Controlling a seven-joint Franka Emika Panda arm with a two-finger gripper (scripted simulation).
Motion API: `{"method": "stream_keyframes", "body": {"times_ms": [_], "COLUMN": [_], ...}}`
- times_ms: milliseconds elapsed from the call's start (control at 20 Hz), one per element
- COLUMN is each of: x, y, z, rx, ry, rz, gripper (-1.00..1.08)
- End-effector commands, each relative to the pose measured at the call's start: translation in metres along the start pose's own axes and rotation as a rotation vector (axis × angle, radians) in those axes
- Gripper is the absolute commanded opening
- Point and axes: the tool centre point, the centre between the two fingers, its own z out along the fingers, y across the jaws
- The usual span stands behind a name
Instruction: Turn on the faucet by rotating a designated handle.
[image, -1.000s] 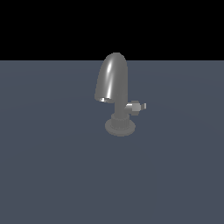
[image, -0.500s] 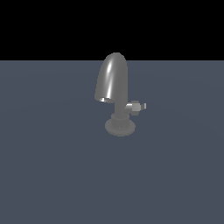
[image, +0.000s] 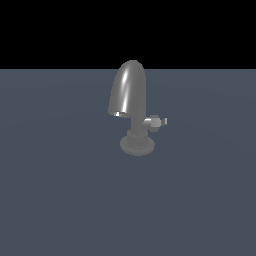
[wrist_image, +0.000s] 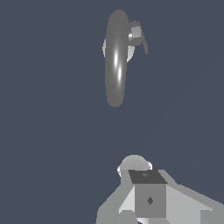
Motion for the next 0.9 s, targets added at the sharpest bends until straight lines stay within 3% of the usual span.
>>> {"method": "stream_keyframes", "body": {"times_ms": [0, 850], "x": [0.013, 0.106], "y": [-0.003, -0.008], "z": [0.0, 0.011], "rx": [0.022, 0.185], "ry": [-0.042, -0.342], "rz": [0.04, 0.33], "gripper": [-1.0, -1.0]}}
